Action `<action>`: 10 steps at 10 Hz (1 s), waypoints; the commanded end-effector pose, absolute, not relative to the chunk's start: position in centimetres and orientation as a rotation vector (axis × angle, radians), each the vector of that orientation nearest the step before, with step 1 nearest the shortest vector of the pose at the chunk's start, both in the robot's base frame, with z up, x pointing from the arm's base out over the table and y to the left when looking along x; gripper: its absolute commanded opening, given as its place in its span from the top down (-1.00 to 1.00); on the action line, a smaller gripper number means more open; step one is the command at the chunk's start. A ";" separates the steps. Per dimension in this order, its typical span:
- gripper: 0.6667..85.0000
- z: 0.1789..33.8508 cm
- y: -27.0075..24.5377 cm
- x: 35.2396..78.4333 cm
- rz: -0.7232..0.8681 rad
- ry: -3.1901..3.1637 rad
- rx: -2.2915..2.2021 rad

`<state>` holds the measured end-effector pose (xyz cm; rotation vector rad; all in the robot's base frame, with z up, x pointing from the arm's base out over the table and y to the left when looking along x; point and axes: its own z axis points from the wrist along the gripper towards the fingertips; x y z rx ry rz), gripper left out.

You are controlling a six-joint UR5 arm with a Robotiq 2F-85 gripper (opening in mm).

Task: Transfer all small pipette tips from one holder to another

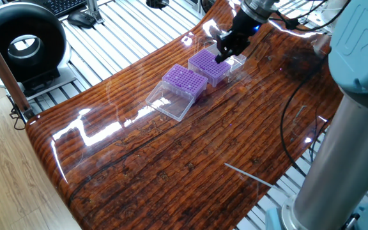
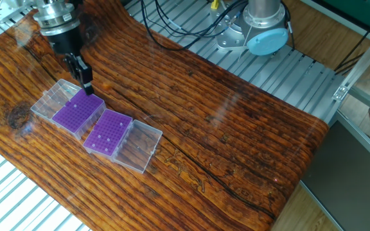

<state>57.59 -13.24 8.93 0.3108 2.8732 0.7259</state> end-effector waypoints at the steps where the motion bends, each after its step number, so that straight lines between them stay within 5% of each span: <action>1: 0.99 9.7 -12.2 58.6 0.809 2.839 0.309; 10: 0.99 9.3 -13.5 59.0 0.915 2.808 0.238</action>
